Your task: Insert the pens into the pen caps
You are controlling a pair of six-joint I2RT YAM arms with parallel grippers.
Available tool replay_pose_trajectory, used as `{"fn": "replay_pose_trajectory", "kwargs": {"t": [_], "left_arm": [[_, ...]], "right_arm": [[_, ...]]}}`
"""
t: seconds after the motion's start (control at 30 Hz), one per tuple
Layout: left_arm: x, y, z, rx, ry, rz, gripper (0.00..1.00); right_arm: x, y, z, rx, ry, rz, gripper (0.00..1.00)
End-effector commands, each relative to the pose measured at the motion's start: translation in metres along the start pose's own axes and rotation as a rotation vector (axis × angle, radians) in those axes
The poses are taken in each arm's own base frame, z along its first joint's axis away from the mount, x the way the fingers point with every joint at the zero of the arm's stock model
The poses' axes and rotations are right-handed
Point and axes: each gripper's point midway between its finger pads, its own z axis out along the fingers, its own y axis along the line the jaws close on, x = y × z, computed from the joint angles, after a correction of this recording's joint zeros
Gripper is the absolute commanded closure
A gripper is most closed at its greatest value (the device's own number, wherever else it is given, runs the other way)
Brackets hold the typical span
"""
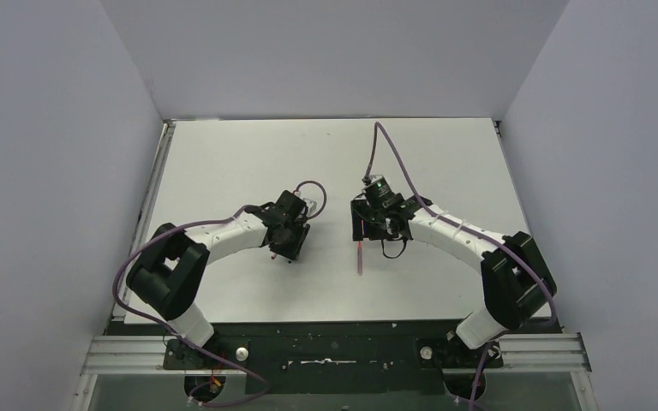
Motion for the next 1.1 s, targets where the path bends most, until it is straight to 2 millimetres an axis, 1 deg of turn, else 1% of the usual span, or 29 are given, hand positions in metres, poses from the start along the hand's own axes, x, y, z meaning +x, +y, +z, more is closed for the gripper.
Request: {"fn": "replay_pose_trajectory", "kwargs": {"t": [0.0, 0.13, 0.27, 0.33, 0.4, 0.43, 0.47, 0.57, 0.7, 0.9, 1.07], "left_arm": [[-0.02, -0.005, -0.008, 0.007, -0.05, 0.006, 0.68], [-0.036, -0.012, -0.023, 0.041, -0.11, 0.003, 0.63], [-0.056, -0.016, -0.049, 0.063, -0.204, -0.006, 0.62], [-0.061, -0.015, -0.059, 0.067, -0.226, -0.008, 0.61], [-0.064, -0.014, -0.066, 0.068, -0.241, -0.007, 0.61], [-0.065, -0.014, -0.07, 0.068, -0.248, -0.006, 0.61], [-0.065, -0.016, -0.074, 0.086, -0.252, -0.003, 0.61], [-0.069, -0.016, -0.085, 0.099, -0.277, -0.006, 0.61], [-0.072, -0.013, -0.097, 0.107, -0.302, -0.014, 0.61], [-0.075, -0.009, -0.109, 0.105, -0.326, -0.019, 0.61], [-0.074, -0.006, -0.115, 0.103, -0.337, -0.024, 0.61]], "right_arm": [[-0.001, 0.007, 0.012, -0.005, -0.017, 0.021, 0.41], [0.008, 0.013, 0.02, -0.002, 0.011, 0.017, 0.45], [0.013, 0.016, 0.026, 0.012, 0.029, 0.014, 0.53], [0.017, 0.016, 0.03, 0.019, 0.043, 0.012, 0.55], [0.021, 0.017, 0.033, 0.023, 0.056, 0.008, 0.56], [0.021, 0.013, 0.034, 0.05, 0.052, 0.008, 0.56], [0.022, 0.011, 0.035, 0.064, 0.053, 0.006, 0.58], [0.027, 0.008, 0.038, 0.085, 0.06, 0.006, 0.63], [0.031, 0.008, 0.042, 0.092, 0.066, 0.008, 0.65], [0.035, 0.008, 0.05, 0.109, 0.08, -0.002, 0.67], [0.043, 0.006, 0.056, 0.137, 0.098, -0.017, 0.71]]}}
